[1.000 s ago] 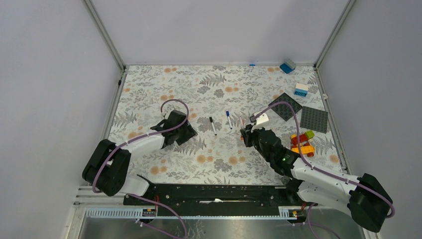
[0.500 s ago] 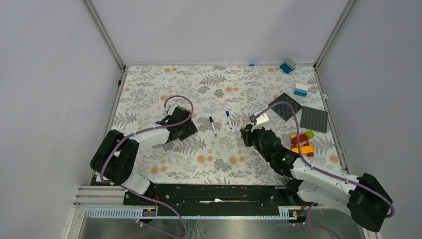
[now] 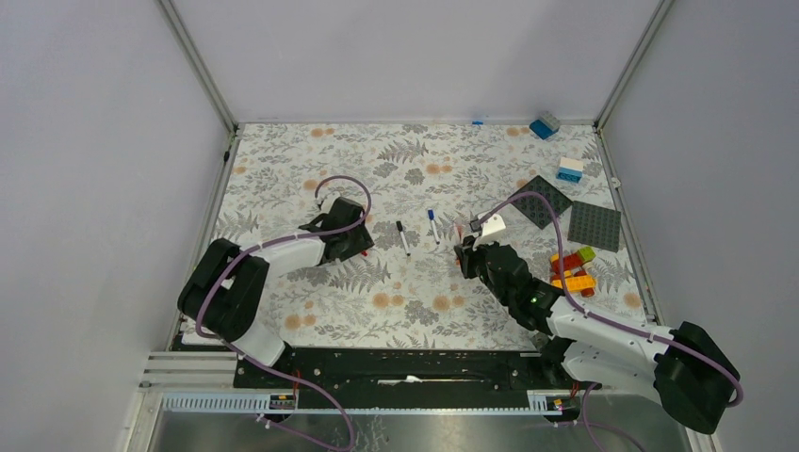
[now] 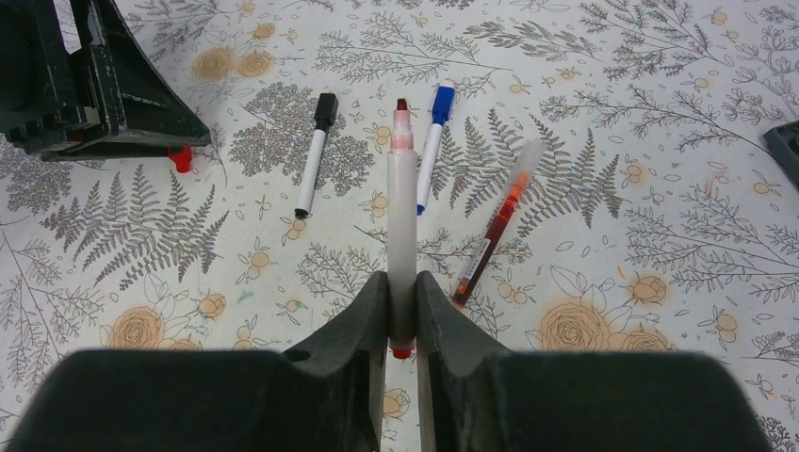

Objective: Insert the pens into the pen caps

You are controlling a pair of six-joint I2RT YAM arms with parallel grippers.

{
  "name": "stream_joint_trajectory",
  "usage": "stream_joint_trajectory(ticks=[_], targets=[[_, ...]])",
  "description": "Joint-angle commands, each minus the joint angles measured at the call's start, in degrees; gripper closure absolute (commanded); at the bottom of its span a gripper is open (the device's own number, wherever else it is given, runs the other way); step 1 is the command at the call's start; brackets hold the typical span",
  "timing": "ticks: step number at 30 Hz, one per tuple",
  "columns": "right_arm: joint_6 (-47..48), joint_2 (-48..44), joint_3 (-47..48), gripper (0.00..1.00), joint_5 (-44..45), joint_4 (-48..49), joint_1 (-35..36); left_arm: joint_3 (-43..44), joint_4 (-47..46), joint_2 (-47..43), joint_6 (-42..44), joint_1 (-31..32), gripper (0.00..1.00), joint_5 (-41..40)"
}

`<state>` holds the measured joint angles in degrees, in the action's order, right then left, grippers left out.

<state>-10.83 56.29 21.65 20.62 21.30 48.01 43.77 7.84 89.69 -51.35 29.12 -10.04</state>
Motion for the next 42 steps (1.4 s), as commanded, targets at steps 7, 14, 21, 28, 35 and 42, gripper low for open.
stream_joint_trajectory(ticks=[7,14,21,28,35,42], targets=[[0.28,0.25,1.82,1.0,2.67,2.23,0.16,3.61,0.65,3.06,3.6,0.03,0.58,0.66],[0.27,0.43,1.83,1.0,2.67,2.17,0.11,6.08,5.63,3.95,5.79,0.82,0.58,-1.63],[0.31,0.33,1.83,1.0,2.63,2.22,0.16,10.06,12.15,5.63,9.99,1.62,0.57,-3.57],[0.26,0.16,1.82,1.0,2.66,2.17,0.16,14.66,17.02,8.88,14.15,2.09,0.57,-4.48],[0.29,0.09,1.73,1.0,2.67,2.23,0.13,18.81,20.11,11.88,16.17,3.53,0.58,-6.27],[0.28,0.07,1.72,1.0,2.67,2.17,0.16,22.06,23.62,14.33,16.9,5.04,0.62,-9.08]])
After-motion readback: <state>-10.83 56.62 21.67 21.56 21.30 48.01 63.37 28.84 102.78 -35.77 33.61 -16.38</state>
